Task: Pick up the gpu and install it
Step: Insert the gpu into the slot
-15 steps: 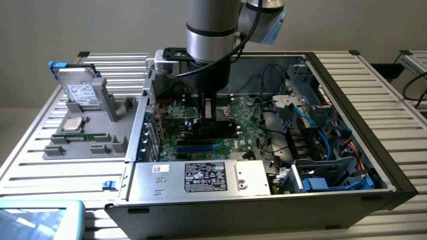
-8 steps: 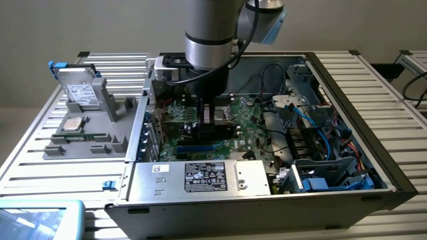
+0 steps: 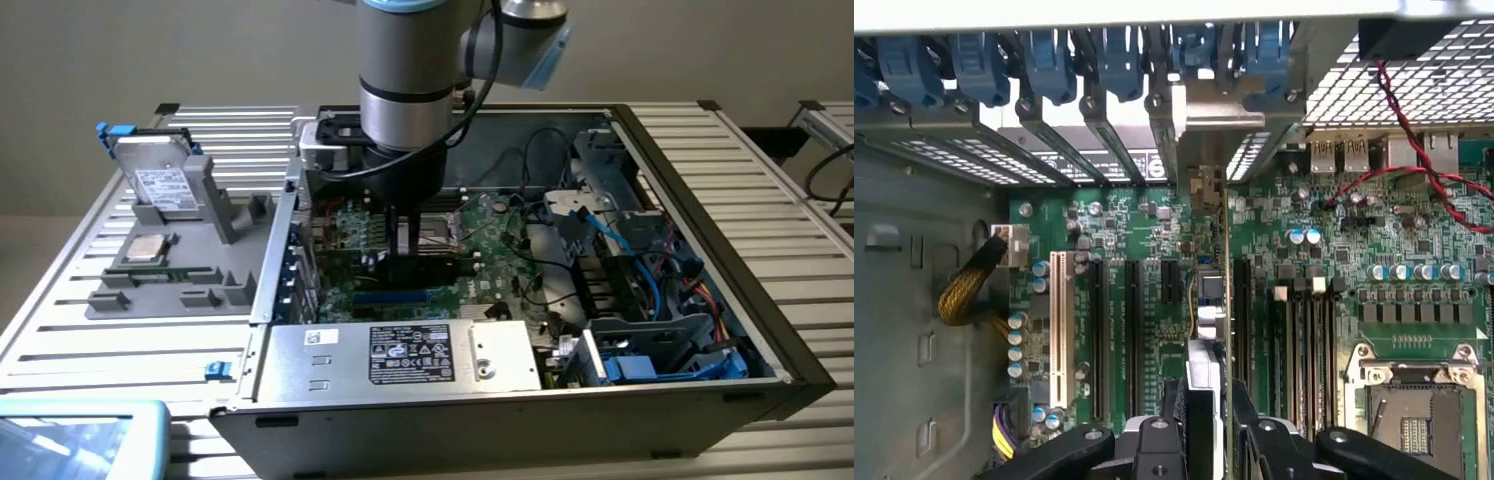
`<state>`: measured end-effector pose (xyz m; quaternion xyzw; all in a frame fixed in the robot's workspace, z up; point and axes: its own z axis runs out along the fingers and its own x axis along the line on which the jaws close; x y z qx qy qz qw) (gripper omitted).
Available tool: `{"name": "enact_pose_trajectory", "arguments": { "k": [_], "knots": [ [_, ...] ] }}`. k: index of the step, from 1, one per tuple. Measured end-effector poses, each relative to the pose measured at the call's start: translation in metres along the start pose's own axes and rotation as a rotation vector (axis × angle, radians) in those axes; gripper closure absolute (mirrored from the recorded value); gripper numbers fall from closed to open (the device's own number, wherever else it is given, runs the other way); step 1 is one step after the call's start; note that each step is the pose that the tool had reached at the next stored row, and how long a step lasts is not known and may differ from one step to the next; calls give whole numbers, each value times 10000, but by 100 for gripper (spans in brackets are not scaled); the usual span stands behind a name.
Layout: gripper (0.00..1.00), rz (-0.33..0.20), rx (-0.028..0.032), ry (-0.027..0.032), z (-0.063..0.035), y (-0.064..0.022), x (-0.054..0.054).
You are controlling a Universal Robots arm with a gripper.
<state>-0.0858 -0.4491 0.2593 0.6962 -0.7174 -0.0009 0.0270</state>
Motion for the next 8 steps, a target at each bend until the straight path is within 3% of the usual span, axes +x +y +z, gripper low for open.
{"name": "enact_pose_trajectory", "arguments": {
  "k": [8],
  "knots": [
    [72,34,-1,-1,56,33,4]
  ]
}}
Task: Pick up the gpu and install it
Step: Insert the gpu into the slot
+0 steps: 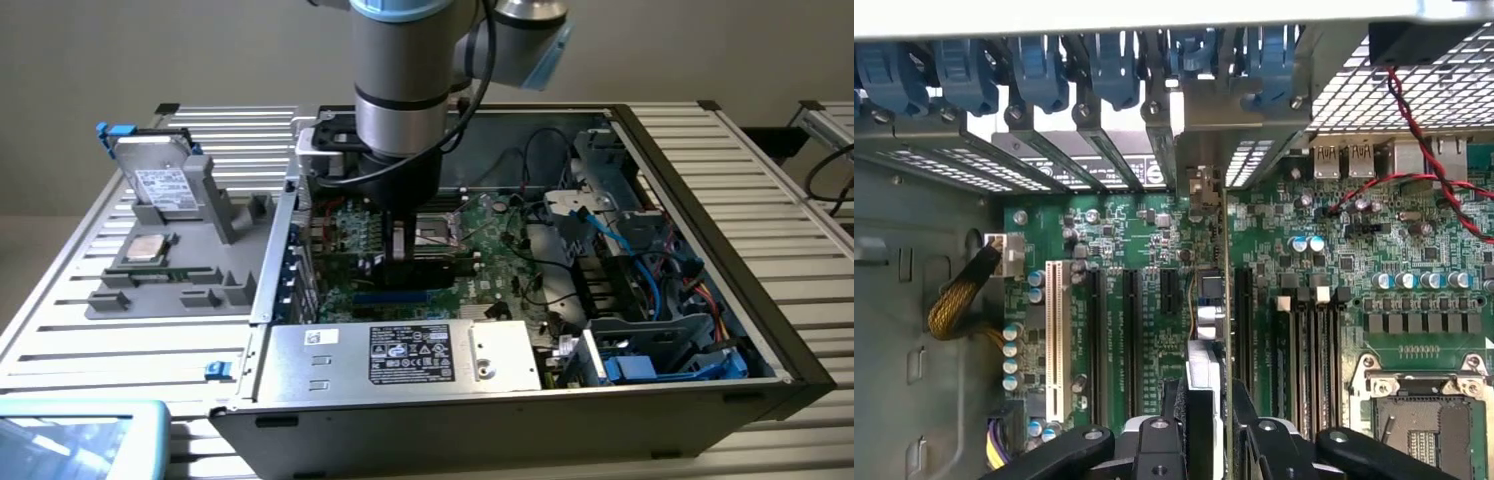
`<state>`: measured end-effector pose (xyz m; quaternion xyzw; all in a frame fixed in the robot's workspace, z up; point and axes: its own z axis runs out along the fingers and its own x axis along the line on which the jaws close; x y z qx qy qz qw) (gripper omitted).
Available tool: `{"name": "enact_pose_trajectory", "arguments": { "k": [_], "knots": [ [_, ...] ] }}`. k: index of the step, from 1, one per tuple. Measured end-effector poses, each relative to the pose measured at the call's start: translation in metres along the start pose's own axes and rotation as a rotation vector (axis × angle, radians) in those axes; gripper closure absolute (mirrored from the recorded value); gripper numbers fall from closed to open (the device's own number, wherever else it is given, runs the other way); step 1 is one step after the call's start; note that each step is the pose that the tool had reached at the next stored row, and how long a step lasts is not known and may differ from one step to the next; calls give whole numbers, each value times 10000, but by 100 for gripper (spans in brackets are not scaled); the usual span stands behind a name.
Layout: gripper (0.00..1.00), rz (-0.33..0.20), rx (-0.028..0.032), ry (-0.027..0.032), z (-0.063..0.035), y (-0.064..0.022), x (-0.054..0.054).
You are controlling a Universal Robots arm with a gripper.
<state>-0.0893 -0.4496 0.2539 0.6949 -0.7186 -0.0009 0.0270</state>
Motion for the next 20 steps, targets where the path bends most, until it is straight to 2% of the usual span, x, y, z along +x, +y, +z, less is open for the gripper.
{"name": "enact_pose_trajectory", "arguments": {
  "k": [13,20],
  "knots": [
    [72,2,-1,-8,12,3,49],
    [72,4,0,-8,18,24,27]
  ]
}}
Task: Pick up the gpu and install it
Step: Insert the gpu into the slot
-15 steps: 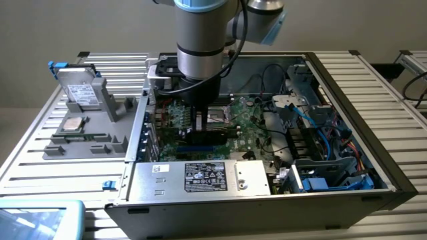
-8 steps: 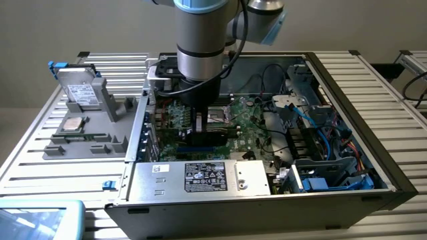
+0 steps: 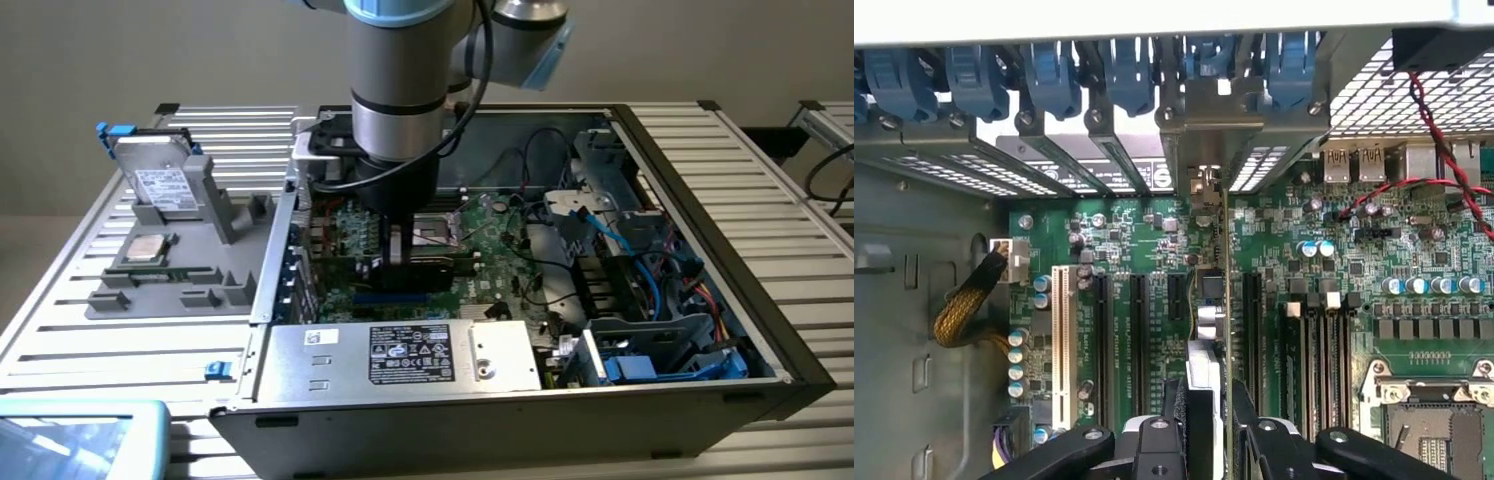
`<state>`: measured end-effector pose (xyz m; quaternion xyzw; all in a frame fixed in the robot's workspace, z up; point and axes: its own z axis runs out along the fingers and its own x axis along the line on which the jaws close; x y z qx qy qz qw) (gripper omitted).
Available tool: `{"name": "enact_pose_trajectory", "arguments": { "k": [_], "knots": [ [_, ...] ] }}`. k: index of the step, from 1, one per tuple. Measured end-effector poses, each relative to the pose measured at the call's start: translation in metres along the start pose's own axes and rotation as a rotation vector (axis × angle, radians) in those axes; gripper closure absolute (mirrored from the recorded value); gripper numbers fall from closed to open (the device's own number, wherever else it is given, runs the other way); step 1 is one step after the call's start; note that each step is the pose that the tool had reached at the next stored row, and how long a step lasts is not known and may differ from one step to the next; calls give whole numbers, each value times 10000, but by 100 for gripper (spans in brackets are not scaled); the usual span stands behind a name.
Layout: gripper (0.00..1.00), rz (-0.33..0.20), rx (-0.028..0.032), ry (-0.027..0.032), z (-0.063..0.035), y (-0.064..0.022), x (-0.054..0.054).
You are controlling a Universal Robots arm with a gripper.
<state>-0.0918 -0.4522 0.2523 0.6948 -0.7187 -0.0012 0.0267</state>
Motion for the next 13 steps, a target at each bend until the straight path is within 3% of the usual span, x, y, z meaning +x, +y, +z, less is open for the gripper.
{"name": "enact_pose_trajectory", "arguments": {
  "k": [13],
  "knots": [
    [72,1,6,0,3,23,-3]
  ]
}}
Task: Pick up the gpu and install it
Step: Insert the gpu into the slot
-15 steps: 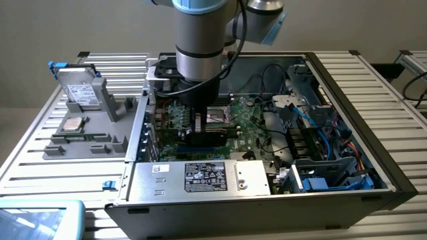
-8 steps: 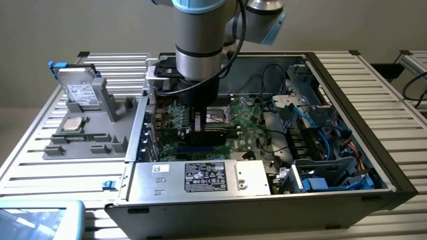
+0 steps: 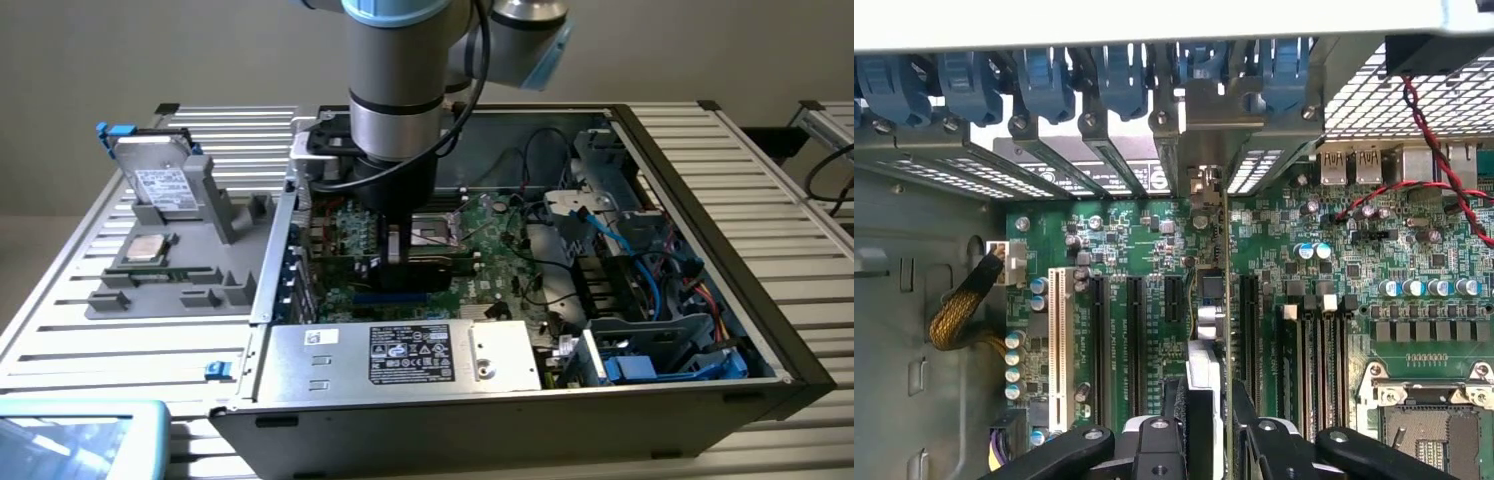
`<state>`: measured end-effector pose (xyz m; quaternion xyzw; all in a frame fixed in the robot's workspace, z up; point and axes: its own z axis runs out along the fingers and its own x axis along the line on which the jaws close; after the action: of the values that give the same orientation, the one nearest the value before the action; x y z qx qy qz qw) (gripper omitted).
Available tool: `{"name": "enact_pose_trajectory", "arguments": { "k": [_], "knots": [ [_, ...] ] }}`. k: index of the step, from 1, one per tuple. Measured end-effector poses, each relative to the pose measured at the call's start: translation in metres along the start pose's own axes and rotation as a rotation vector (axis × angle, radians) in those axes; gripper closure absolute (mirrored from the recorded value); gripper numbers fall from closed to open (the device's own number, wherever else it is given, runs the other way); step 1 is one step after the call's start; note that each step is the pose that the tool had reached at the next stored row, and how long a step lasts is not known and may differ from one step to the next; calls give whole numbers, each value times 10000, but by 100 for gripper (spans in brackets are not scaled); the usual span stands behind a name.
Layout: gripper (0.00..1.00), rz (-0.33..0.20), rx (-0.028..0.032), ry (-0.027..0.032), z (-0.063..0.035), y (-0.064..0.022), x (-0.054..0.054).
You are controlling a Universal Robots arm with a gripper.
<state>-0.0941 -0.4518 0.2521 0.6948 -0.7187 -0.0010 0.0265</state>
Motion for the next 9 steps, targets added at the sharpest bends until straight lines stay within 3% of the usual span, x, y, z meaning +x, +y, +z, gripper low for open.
{"name": "enact_pose_trajectory", "arguments": {
  "k": [9],
  "knots": [
    [72,0,-1,1,1,7,0]
  ]
}}
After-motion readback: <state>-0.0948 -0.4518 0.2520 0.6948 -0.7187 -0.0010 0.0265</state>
